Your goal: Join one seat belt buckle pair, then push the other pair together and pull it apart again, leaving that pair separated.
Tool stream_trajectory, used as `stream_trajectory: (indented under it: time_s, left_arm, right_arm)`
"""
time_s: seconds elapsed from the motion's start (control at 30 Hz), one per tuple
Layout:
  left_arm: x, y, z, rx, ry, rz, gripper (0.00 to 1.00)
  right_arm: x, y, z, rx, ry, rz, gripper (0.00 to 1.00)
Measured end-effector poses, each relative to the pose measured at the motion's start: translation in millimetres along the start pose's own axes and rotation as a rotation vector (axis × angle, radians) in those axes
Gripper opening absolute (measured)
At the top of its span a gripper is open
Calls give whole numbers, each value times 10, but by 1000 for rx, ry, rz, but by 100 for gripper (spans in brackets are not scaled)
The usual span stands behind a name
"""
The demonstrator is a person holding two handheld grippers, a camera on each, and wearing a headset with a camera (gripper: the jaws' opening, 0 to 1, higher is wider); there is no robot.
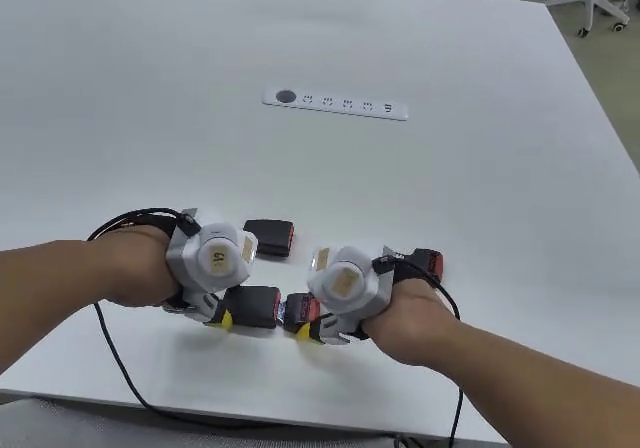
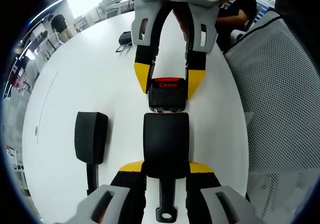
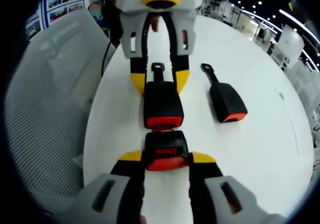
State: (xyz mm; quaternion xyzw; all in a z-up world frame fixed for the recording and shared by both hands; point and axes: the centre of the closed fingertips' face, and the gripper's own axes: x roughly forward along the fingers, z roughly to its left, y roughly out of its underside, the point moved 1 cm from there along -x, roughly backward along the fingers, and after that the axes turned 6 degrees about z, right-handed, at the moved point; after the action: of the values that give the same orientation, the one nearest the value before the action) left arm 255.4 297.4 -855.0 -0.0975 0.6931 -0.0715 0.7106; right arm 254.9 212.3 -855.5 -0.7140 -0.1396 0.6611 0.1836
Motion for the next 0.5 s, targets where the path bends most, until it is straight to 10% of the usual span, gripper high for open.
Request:
stream_trajectory:
  time_s: [0.17, 0.23, 0.4, 0.5]
  left_arm:
    - [7, -4, -7, -7, 8, 30, 32]
    - [-22, 13, -7, 84, -6, 50, 32]
    - [-239, -175, 52, -35, -30, -88, 36]
    - [-359, -189, 144, -16, -68, -80, 37]
  right_arm:
    - [-15, -7, 4, -9, -4, 3, 35]
    - [-53, -26, 6, -13, 6, -6, 35]
    - [-238, -145, -6, 11, 22, -81, 35]
    - [-348, -190, -47, 6, 34, -103, 35]
